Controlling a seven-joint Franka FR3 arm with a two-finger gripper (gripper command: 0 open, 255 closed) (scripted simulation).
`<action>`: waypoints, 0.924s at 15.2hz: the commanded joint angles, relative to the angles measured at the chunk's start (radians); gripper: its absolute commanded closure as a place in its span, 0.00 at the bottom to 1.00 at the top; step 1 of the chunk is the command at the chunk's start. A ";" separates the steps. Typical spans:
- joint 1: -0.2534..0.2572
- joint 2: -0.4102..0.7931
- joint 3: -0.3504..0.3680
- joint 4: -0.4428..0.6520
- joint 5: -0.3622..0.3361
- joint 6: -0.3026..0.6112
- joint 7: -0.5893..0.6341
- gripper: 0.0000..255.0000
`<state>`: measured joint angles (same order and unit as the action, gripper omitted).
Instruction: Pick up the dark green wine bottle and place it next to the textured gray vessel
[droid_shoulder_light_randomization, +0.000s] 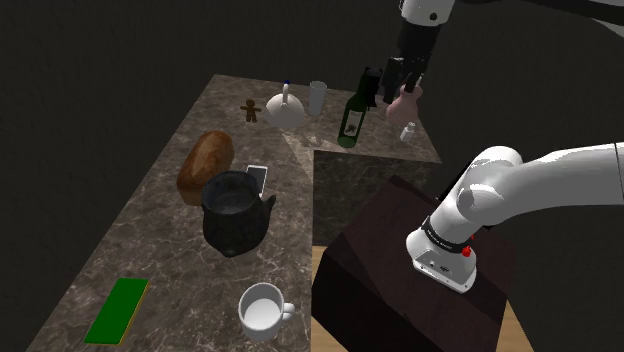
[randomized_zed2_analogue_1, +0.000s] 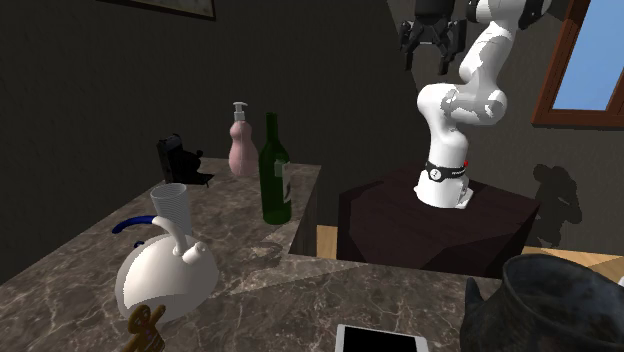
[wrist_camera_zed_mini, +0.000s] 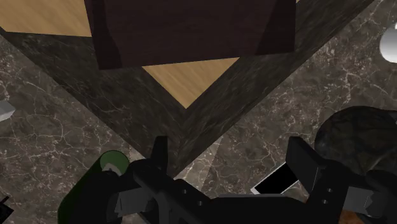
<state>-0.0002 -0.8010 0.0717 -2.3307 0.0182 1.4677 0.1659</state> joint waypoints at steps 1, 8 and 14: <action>0.000 0.000 0.000 0.000 0.000 0.000 0.000 0.00; -0.032 0.095 -0.135 -0.026 -0.098 0.167 -0.178 0.00; -0.050 0.228 -0.247 0.007 -0.148 0.312 -0.324 0.00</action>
<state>-0.0477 -0.5900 -0.1572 -2.3248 -0.1225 1.7554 -0.1322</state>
